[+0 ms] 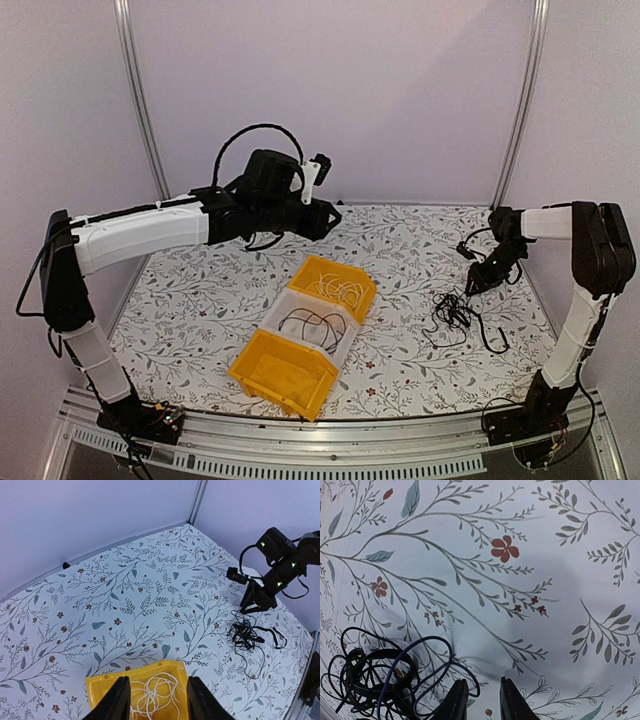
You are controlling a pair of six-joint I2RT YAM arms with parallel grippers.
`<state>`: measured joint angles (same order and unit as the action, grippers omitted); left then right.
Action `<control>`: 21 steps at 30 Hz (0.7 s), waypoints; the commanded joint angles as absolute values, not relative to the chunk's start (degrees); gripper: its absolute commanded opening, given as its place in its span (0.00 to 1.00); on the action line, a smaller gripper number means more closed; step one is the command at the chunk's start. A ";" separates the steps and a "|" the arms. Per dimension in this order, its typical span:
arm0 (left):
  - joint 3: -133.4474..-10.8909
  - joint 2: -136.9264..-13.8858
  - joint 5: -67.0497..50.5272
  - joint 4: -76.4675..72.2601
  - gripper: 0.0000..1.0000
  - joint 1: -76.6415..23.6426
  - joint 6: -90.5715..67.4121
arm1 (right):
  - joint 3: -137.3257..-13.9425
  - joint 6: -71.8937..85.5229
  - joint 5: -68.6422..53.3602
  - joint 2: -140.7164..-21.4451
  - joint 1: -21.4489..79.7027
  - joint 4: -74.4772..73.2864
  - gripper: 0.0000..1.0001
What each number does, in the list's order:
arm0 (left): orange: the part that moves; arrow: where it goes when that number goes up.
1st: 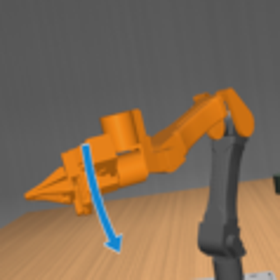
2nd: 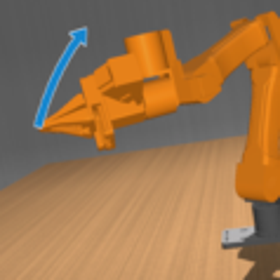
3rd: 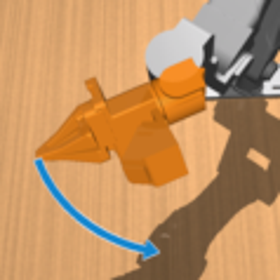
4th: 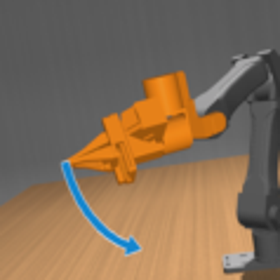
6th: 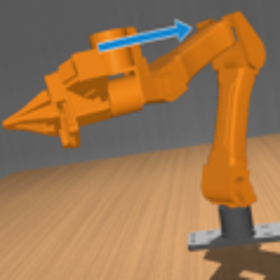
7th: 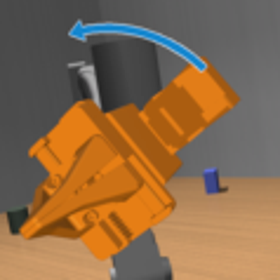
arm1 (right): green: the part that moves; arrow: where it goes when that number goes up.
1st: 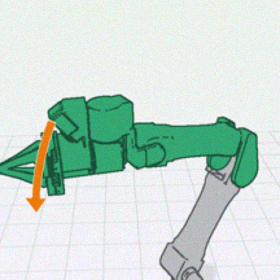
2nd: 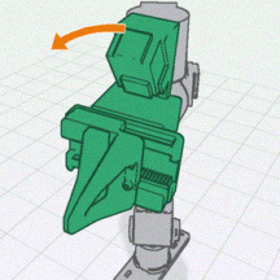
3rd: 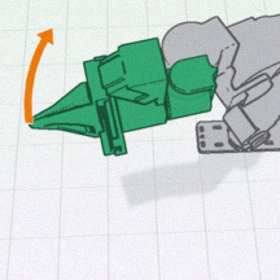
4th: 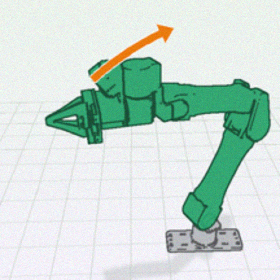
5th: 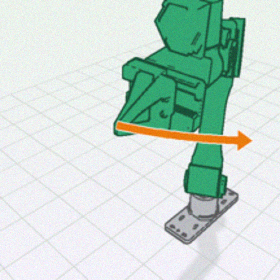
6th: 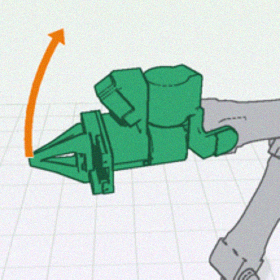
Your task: Untangle the cables
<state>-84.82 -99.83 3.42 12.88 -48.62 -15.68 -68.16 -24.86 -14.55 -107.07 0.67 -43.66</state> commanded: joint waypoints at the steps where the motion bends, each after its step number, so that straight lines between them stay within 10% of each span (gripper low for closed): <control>1: -86.12 -100.63 3.08 12.43 0.42 -49.66 -16.28 | -71.08 -24.25 -20.12 -108.74 0.44 -43.67 0.23; 8: -86.23 -100.72 2.92 12.33 0.42 -49.70 -15.79 | -72.67 -24.17 -23.22 -108.11 0.39 -45.55 0.07; 21: -83.71 -99.55 3.65 10.66 0.42 -50.54 -16.29 | -70.41 -24.23 -19.01 -110.11 0.44 -46.14 0.26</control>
